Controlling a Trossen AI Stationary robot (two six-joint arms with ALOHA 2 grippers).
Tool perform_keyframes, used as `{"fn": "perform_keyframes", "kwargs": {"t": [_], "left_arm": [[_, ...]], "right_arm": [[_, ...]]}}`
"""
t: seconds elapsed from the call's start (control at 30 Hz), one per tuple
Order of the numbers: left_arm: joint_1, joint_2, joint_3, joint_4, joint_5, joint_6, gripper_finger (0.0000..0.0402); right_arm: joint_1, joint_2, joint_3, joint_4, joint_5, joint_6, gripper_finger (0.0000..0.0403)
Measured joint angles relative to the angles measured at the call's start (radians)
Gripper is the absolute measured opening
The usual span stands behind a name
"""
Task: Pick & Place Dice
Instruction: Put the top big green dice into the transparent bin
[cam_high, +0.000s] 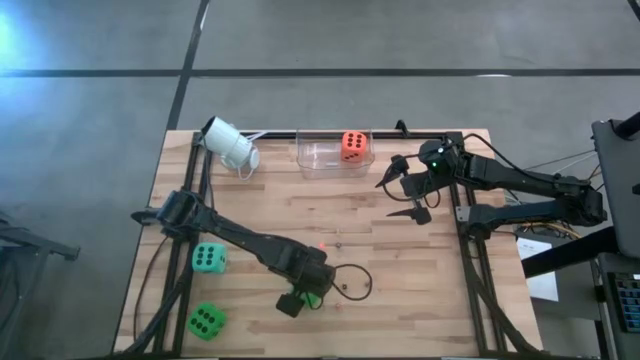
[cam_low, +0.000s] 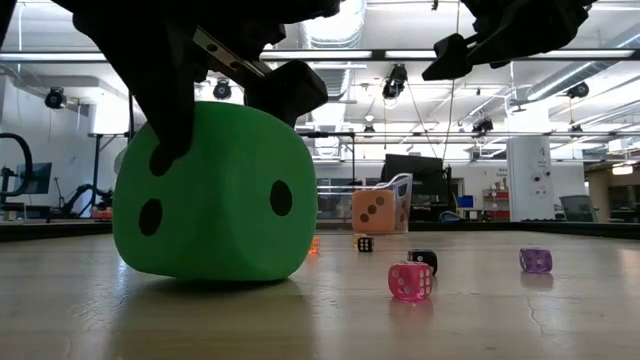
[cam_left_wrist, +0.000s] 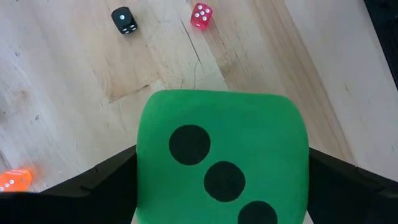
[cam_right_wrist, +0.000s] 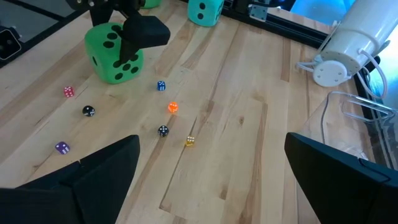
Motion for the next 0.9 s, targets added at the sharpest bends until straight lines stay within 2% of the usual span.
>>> {"fn": "perform_keyframes", "kwargs": {"t": [0.37, 0.53, 0.73, 0.9], "left_arm": [[0.006, 0.000, -0.001, 0.023, 0.003, 0.025, 0.0381], [0.021, 0.000, -0.001, 0.024, 0.048, 0.030, 0.0368], [0.028, -0.013, -0.002, 0.022, 0.046, 0.045, 0.0355], [0.030, -0.074, -0.002, -0.008, -0.030, 0.046, 0.0365]], "right_arm": [[0.000, 0.000, 0.000, 0.000, 0.000, 0.000, 0.0400], [0.000, 0.000, 0.000, 0.000, 0.000, 0.000, 0.0400], [0.000, 0.000, 0.000, 0.000, 0.000, 0.000, 0.0400], [0.000, 0.000, 0.000, 0.000, 0.000, 0.000, 0.0400]]}}
